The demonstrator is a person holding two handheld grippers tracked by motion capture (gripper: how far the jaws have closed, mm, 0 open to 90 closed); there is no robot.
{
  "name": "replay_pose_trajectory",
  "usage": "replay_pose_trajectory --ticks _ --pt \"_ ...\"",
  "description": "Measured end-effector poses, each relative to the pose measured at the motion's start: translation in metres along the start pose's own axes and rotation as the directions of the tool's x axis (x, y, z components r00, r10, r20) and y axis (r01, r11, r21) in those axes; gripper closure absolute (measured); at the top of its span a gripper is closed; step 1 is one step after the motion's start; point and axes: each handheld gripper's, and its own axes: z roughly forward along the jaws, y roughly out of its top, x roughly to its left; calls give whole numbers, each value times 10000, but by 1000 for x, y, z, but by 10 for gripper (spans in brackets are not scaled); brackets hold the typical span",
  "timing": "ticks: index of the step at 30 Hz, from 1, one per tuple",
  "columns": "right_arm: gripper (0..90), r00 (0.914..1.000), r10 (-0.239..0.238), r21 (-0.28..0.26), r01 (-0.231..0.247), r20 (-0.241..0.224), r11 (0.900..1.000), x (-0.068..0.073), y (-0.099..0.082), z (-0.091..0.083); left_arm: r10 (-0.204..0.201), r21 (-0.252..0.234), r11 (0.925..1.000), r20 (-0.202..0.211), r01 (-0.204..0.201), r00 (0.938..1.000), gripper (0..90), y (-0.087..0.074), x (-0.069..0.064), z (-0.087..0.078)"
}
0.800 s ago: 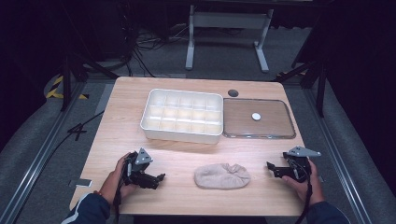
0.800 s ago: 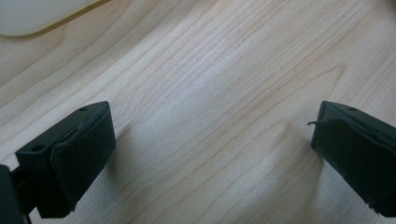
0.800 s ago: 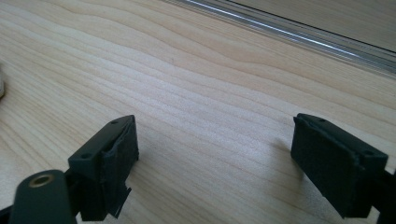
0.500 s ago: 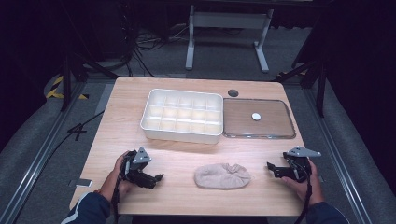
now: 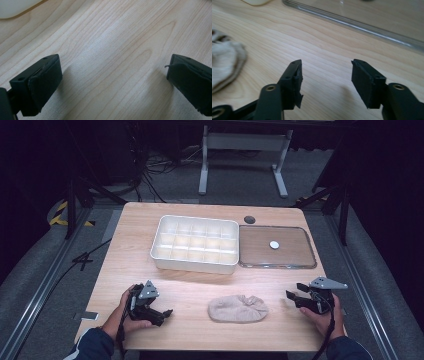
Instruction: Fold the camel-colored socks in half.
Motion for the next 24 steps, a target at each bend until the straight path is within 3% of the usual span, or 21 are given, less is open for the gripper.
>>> replay_pose_trajectory --ticks 4,7,8,13,16,19,24 --pt "583 9975 -454 -515 425 -548 9978 18 11 -5 100 6 9999 -40 -100 9999 4 0 1 0" --pt "623 9953 -696 -599 656 -680 9960 27 16 -5 101 3 9999 -42 -101 9999 4 0 1 0" --pt "662 9917 -831 -709 763 -979 9946 34 20 -4 106 9 9999 -40 -106 9999 4 0 1 0" --pt "719 9824 -1258 -845 1149 -1379 9898 50 27 -3 74 4 10000 -52 -74 10000 4 0 1 0" --pt "755 9678 -1731 -909 1587 -1826 9831 64 33 0 -7 -5 10000 -11 7 10000 4 0 0 0" --pt "802 9411 -2450 -1018 2270 -2328 9686 83 38 6 53 7 10000 -82 -53 10000 6 0 0 0" --pt "886 8999 -3038 -828 2928 -3128 9526 113 43 19 88 22 10000 -57 -88 9999 43 1 3 -2"
